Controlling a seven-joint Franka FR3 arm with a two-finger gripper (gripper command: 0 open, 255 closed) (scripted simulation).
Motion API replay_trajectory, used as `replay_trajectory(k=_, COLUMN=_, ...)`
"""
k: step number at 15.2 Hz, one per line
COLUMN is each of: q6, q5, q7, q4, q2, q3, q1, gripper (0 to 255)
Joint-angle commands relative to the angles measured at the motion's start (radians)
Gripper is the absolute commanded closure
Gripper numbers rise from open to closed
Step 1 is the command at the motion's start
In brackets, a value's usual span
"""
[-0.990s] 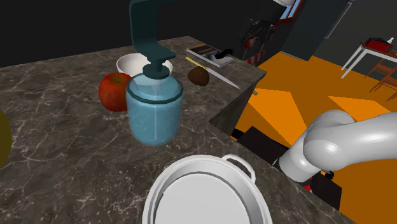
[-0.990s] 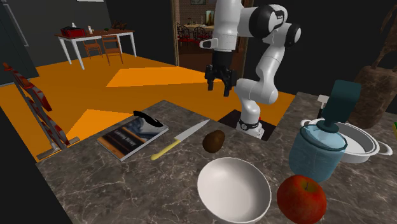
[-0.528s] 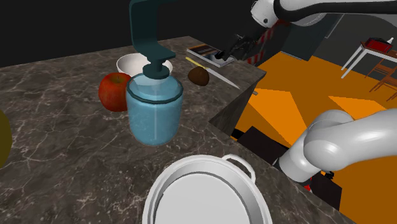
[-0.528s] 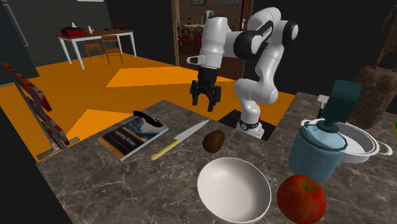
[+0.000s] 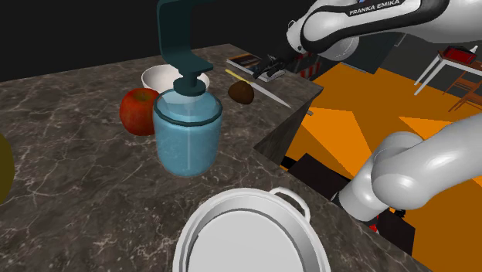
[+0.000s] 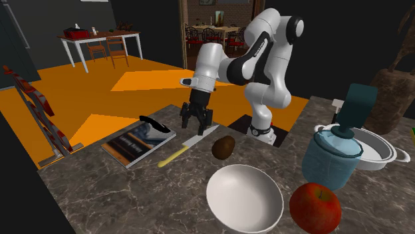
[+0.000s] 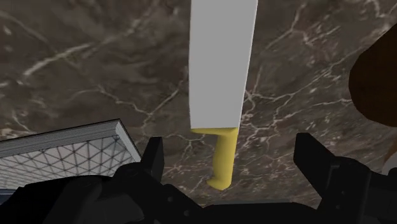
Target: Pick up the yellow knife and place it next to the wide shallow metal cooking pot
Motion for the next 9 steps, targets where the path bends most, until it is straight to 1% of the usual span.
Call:
replay_trajectory(k=1, q6=0.067, q5=0.03, q7=-0.042, q4=0.0, q2=0.043, q3=-0.025, q1=0.026, gripper=0)
replay_trajectory(k=7, q6=0.148, q5=0.083, q7=-0.081, q4=0.005, q2=0.131, q3=-0.05, q1=0.07, gripper=0)
replay_trajectory(k=9, q6=0.156, q5=0.09, q7=-0.086, q4=0.006, q2=0.14, q3=-0.053, q1=0.075, gripper=0)
